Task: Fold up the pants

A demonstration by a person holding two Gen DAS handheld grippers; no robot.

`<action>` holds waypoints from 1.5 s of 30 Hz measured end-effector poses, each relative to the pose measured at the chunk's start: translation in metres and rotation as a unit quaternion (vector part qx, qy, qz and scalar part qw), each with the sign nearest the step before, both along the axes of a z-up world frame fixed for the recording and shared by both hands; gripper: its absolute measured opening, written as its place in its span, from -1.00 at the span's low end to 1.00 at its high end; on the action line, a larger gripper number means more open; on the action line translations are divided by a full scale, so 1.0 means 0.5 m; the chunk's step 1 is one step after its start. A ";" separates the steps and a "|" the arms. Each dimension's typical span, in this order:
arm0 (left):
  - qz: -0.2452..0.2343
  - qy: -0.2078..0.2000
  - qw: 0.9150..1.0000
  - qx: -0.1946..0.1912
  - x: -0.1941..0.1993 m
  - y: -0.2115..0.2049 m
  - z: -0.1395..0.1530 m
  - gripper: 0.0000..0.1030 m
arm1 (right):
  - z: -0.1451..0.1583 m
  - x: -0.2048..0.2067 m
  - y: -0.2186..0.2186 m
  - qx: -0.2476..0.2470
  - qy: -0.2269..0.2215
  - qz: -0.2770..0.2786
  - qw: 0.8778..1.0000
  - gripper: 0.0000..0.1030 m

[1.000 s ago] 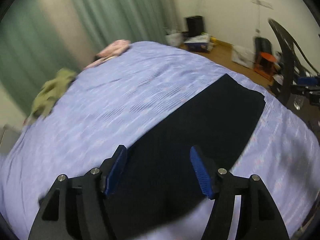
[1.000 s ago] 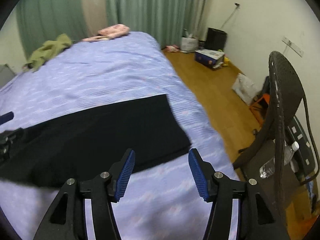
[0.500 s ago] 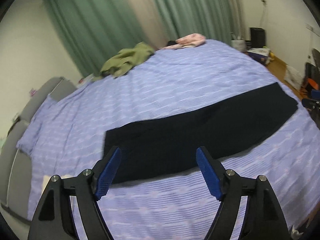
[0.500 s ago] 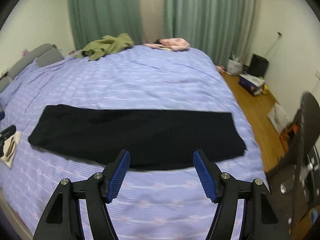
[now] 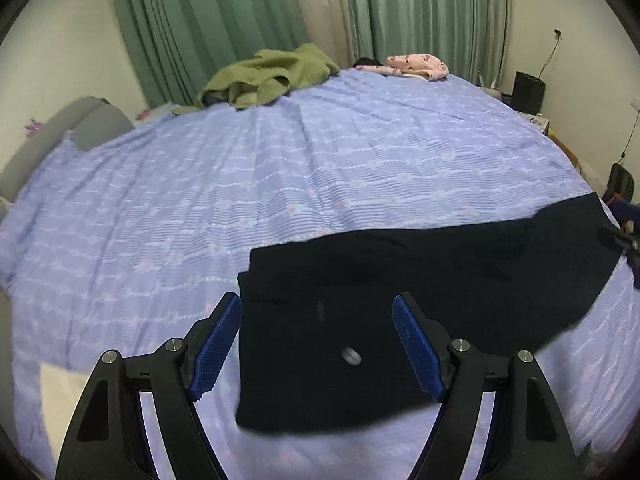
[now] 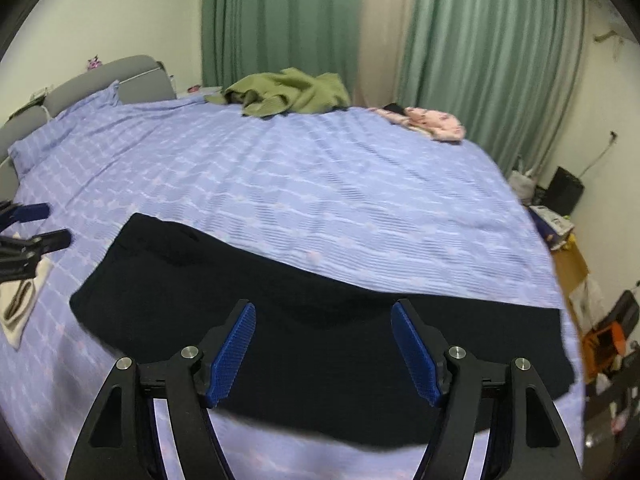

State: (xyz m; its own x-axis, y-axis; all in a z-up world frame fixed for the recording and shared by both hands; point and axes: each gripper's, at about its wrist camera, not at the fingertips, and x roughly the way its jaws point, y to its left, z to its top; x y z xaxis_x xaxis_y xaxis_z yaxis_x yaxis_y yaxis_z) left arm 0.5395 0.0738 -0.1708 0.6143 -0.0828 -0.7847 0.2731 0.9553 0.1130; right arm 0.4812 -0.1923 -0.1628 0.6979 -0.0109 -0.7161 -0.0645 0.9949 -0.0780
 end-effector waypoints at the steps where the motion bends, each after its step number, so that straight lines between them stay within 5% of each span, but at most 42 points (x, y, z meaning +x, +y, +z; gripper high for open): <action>1: -0.005 0.011 1.000 -0.006 0.031 0.015 -0.020 0.50 | -0.020 0.024 0.022 0.004 0.004 0.001 1.000 0.38; 10: -0.016 0.083 0.995 -0.054 0.232 0.111 -0.185 0.33 | -0.155 0.176 0.138 0.021 0.034 -0.016 0.999 0.38; 22: -0.023 0.141 0.979 -0.148 0.336 0.123 -0.294 0.29 | -0.252 0.242 0.194 0.058 0.067 -0.021 0.996 0.38; 26: -0.008 0.115 0.982 -0.150 0.310 0.134 -0.266 -0.21 | -0.256 0.239 0.185 0.068 0.066 -0.019 0.995 0.38; 28: -0.006 0.097 0.982 -0.165 0.287 0.140 -0.241 -0.27 | -0.258 0.238 0.183 0.068 0.066 -0.021 0.995 0.38; 32: 0.027 0.095 0.990 -0.099 0.260 0.125 -0.219 -0.61 | -0.252 0.232 0.181 0.091 0.062 -0.016 0.994 0.37; 36: 0.053 0.048 0.994 -0.078 0.250 0.150 -0.191 -0.61 | -0.230 0.229 0.193 0.094 0.047 -0.007 0.994 0.37; 45: 0.068 0.080 0.994 -0.036 0.294 0.157 -0.267 -0.52 | -0.224 0.230 0.211 0.054 0.043 -0.007 0.998 0.37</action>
